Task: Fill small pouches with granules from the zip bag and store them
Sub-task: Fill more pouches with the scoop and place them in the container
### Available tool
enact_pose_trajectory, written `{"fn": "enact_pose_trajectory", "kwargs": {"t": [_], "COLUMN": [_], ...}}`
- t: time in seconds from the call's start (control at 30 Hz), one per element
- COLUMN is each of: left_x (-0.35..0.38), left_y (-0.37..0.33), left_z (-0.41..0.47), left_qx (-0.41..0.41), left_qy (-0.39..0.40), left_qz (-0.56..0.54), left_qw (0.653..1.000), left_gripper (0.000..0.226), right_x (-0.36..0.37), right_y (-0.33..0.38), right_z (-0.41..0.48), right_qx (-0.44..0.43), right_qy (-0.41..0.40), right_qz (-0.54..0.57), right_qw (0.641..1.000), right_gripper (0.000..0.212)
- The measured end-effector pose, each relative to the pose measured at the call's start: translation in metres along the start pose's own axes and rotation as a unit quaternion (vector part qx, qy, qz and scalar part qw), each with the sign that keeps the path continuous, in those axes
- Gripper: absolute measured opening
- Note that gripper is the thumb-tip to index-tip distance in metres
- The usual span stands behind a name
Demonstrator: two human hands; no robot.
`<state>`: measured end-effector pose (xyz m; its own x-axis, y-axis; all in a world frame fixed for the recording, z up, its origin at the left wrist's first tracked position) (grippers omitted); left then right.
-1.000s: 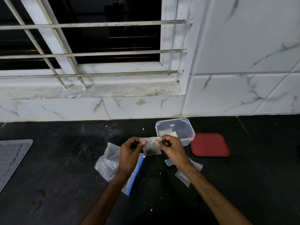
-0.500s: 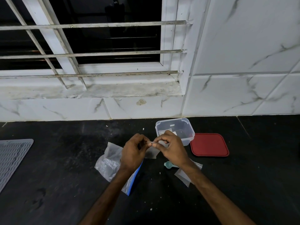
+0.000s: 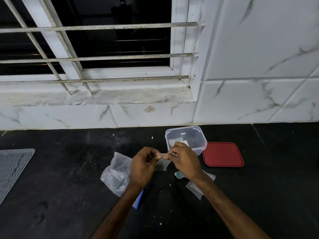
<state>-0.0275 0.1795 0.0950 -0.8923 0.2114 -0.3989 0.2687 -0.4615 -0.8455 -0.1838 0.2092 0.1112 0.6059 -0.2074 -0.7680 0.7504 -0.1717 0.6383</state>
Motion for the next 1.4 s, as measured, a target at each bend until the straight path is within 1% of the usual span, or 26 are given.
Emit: {"fn": "enact_pose_trajectory", "kwargs": {"t": [0.13,0.23,0.3,0.33,0.4,0.47,0.53,0.6,0.63,0.67,0.77,0.83,0.97,1.03,1.1,1.17,1.23,1.3,1.4], "left_x": [0.005,0.011,0.011,0.012,0.015,0.020,0.026,0.031,0.035,0.041,0.058,0.065,0.064,0.060,0.056,0.051,0.046,0.044,0.043], "left_y": [0.000,0.002,0.005,0.005,0.000,-0.002,0.003,0.009,0.011,0.013,0.022,0.031,0.048,0.055,0.067,0.078,0.082,0.082,0.078], "left_z": [-0.001,0.000,0.002,0.002,0.001,0.003,0.008,0.017,0.023,0.029,0.051,0.064,0.072,0.068,0.062,0.057,0.054,0.053,0.051], "left_qx": [-0.003,-0.011,-0.024,-0.023,-0.010,-0.016,-0.045,-0.068,-0.080,-0.091,-0.101,-0.099,-0.110,-0.121,-0.138,-0.148,-0.153,-0.158,-0.149], "left_qy": [-0.031,-0.013,-0.005,-0.002,0.003,-0.005,-0.024,-0.041,-0.042,-0.034,0.012,0.031,0.027,0.024,0.037,0.042,0.037,0.030,0.027], "left_qz": [-0.037,-0.074,-0.093,-0.091,-0.077,-0.083,-0.105,-0.111,-0.113,-0.113,-0.076,-0.049,-0.014,-0.012,-0.002,0.015,0.022,0.023,0.023], "left_qw": [0.999,0.997,0.995,0.996,0.997,0.996,0.993,0.991,0.990,0.989,0.992,0.993,0.994,0.992,0.990,0.988,0.987,0.987,0.988], "left_gripper": [0.007,0.008,0.008,0.008,0.008,0.009,0.009,0.006,0.004,0.002,0.006,0.010,0.017,0.016,0.018,0.019,0.019,0.019,0.021], "right_x": [-0.003,-0.007,-0.008,-0.009,-0.013,-0.017,-0.022,-0.026,-0.029,-0.033,-0.047,-0.052,-0.042,-0.029,-0.005,0.019,0.036,0.044,0.039], "right_y": [0.006,0.000,-0.007,-0.011,-0.016,-0.020,-0.029,-0.043,-0.048,-0.053,-0.064,-0.074,-0.101,-0.116,-0.132,-0.144,-0.155,-0.165,-0.161], "right_z": [-0.001,0.001,-0.001,-0.003,-0.007,-0.006,0.003,0.020,0.030,0.040,0.073,0.093,0.123,0.133,0.140,0.143,0.144,0.148,0.148], "right_qx": [-0.022,-0.008,-0.012,-0.014,-0.021,-0.016,0.018,0.065,0.079,0.087,0.092,0.090,0.119,0.139,0.165,0.191,0.209,0.221,0.224], "right_qy": [-0.034,-0.012,0.017,0.019,0.000,-0.020,-0.010,0.014,0.021,0.019,0.001,0.005,0.024,0.059,0.135,0.213,0.239,0.217,0.133], "right_qz": [-0.082,-0.084,-0.073,-0.061,-0.062,-0.063,-0.019,0.075,0.108,0.115,0.075,0.059,0.022,0.016,0.021,0.034,0.015,-0.031,-0.109], "right_qw": [0.996,0.996,0.997,0.998,0.998,0.998,1.000,0.995,0.991,0.989,0.993,0.994,0.992,0.988,0.977,0.958,0.948,0.950,0.959], "right_gripper": [0.016,0.024,0.024,0.024,0.022,0.021,0.022,0.022,0.020,0.020,0.021,0.020,0.021,0.020,0.019,0.021,0.019,0.024,0.036]}}
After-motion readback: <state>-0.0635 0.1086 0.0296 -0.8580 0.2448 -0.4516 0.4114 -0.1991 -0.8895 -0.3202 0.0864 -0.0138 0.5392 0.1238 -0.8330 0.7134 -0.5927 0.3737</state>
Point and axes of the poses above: each hand's wrist, its own z-axis towards the middle knuckle, its own x-axis out of the palm, y = z × x, the point moved 8 cm from there along z, towards the middle knuckle, and after that the axes turned 12 degrees about x, right-handed, at the moved point
